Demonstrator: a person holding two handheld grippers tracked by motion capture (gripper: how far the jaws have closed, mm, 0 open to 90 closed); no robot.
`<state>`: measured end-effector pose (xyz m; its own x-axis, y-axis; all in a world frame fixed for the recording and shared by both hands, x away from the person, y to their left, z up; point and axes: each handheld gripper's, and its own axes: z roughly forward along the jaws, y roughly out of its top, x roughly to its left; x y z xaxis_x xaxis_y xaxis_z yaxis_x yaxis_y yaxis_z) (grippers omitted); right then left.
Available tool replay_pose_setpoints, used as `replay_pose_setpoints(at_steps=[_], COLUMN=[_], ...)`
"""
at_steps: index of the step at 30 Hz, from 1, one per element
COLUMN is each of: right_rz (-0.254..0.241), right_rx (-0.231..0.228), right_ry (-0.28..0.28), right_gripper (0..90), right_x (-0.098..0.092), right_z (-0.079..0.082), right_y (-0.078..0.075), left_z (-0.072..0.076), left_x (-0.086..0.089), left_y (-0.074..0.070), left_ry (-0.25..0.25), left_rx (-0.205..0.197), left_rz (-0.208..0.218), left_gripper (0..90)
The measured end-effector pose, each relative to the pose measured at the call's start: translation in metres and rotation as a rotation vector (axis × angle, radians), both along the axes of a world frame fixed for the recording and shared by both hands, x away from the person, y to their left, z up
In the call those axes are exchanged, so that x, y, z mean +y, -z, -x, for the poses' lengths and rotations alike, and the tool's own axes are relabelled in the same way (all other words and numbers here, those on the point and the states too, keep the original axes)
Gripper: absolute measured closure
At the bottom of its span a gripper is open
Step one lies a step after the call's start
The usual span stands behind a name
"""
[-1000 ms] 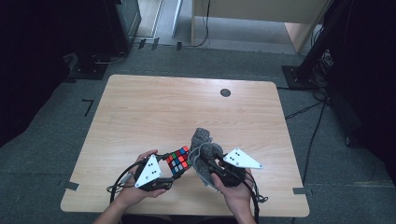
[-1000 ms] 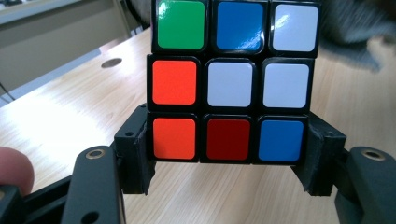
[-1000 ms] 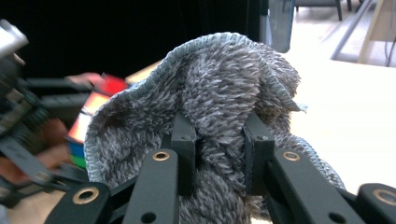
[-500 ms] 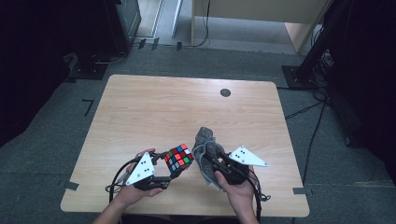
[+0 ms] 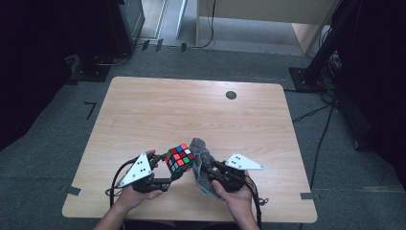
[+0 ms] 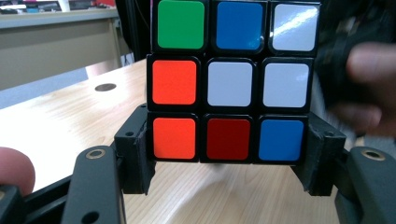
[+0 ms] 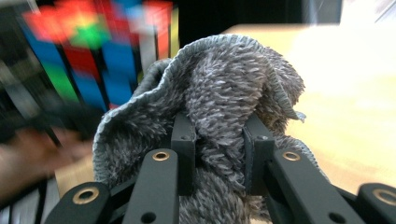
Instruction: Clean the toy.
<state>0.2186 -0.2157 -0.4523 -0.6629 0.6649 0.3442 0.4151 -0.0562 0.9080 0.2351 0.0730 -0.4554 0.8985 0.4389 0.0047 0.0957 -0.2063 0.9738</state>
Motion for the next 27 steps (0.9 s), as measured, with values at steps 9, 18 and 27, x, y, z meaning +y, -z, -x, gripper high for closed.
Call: replay_pose_setpoints(at_steps=[9,18,27], right_rz=[0.003,-0.051,0.006], right_rx=[0.043,-0.026,0.033], right_ry=[-0.078,-0.021,-0.092], right_gripper=[72.2,72.0,72.0], right_x=[0.011,-0.003,0.008], right_z=[-0.001,0.001,-0.001], right_y=[0.011,-0.003,0.01], left_z=[0.0,0.001,0.0], left_x=[-0.001,-0.003,0.0], left_y=[-0.001,0.001,-0.003], left_ry=[0.008,0.016,0.008], left_rx=[0.01,0.01,0.005], left_rz=[0.011,-0.001,0.013], left_gripper=[34.2,34.2,34.2])
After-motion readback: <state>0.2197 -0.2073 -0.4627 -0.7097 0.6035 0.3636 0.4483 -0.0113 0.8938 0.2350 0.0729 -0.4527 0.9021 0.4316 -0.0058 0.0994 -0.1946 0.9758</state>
